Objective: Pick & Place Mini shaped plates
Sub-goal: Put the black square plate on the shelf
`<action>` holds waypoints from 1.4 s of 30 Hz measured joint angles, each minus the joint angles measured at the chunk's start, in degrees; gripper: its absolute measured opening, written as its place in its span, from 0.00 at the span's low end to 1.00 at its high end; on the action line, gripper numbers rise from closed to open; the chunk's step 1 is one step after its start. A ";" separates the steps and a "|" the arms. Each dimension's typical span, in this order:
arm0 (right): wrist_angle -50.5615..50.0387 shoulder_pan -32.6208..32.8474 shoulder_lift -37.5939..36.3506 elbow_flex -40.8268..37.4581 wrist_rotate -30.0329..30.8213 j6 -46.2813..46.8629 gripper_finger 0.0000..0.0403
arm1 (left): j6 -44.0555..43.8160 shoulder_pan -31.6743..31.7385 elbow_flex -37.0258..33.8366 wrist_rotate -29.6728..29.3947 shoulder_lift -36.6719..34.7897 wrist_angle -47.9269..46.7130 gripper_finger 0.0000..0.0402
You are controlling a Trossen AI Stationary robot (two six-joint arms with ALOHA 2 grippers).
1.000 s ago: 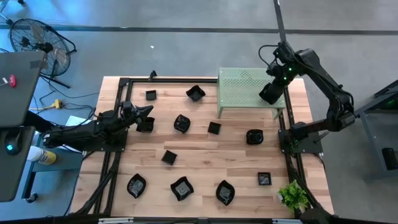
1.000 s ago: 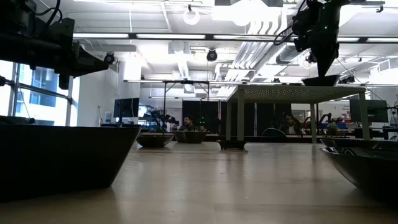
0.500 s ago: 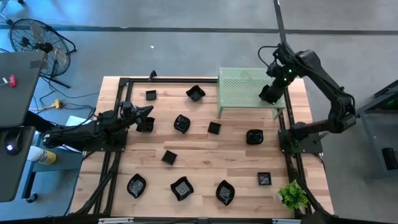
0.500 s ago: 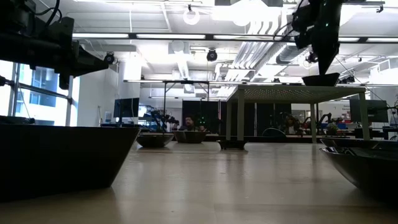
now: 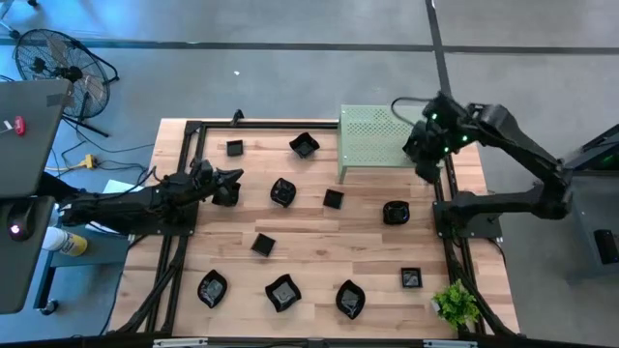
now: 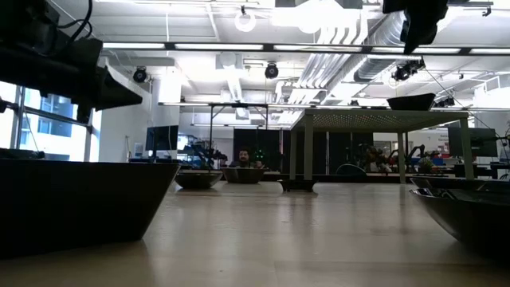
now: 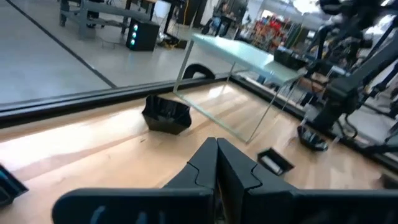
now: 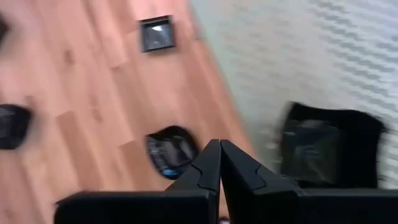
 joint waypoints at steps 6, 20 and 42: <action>8.87 14.06 -2.06 -4.59 1.83 14.89 0.00 | -0.24 0.00 0.00 0.15 2.45 0.59 0.00; 43.78 36.79 -9.19 -33.43 8.65 41.33 0.00 | -3.30 0.00 10.38 9.41 11.98 -9.76 0.00; 46.67 39.25 -9.38 -35.74 9.84 38.93 0.00 | -26.62 -14.46 28.24 33.46 55.82 -24.65 0.32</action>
